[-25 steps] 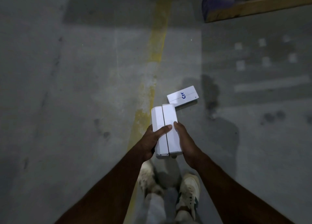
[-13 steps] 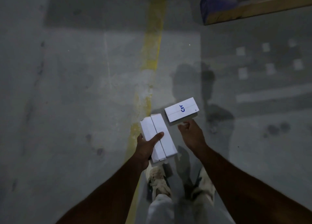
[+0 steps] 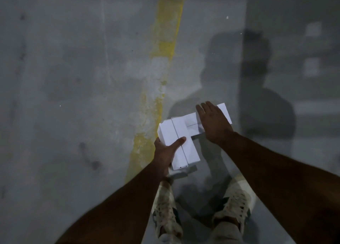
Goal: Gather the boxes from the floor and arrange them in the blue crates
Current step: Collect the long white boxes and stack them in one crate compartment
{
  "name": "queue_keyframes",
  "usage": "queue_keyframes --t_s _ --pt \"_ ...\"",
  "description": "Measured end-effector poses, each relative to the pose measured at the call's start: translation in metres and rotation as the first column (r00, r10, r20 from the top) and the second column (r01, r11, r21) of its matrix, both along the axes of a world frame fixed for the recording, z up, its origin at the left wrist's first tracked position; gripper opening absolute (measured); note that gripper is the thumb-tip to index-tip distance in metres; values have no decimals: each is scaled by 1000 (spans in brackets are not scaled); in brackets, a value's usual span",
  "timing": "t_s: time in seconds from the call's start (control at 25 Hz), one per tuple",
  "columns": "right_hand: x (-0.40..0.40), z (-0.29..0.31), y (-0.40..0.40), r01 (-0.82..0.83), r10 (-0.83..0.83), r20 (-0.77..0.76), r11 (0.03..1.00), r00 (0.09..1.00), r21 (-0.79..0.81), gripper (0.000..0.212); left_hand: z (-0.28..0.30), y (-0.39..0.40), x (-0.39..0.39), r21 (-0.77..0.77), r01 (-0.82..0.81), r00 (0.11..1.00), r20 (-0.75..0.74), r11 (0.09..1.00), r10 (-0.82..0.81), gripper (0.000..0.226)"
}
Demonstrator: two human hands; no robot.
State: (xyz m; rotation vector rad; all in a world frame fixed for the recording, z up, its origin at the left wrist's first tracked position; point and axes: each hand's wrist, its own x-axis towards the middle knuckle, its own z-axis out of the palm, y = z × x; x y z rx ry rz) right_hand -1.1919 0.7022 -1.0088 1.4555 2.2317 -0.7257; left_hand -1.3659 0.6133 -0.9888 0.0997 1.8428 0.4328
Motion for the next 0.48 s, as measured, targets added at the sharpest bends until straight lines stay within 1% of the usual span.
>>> queue_keyframes --t_s 0.08,0.12,0.16,0.2,0.24,0.28,0.32,0.36,0.4,0.44,0.48 --pt "10 -13 3 -63 60 95 998 994 24 92 -6 1 1 -10 11 1000 1 1000 -11 109" --pt "15 -18 2 -67 62 125 997 990 33 93 -7 3 1 -9 13 1000 11 1000 -13 111" --pt "19 -20 0 -34 29 136 999 990 36 94 -5 7 2 -8 22 1000 18 1000 -22 115" --pt "21 -20 -5 40 -43 128 999 991 22 96 -3 11 3 -9 40 999 18 999 -40 116" --pt "25 -16 -9 161 -160 106 987 981 -2 97 2 15 4 -6 60 998 15 998 -60 114" --pt "28 -7 -13 351 -349 47 935 936 -43 99 9 20 5 3 68 997 20 998 -68 110" --pt "30 5 -16 557 -563 -19 822 827 -114 100 18 25 8 17 64 997 38 998 -65 108" --pt "31 20 -18 717 -738 -67 670 671 -193 102 28 29 10 37 56 996 64 998 -58 108" --pt "33 37 -18 805 -837 -91 544 540 -237 105 41 35 13 60 55 994 87 997 -60 108" --pt "34 53 -18 839 -872 -119 490 475 -236 107 54 41 16 83 59 992 107 995 -68 105" --pt "36 74 -15 852 -881 -154 473 448 -227 108 72 47 20 108 72 987 132 991 -87 102"
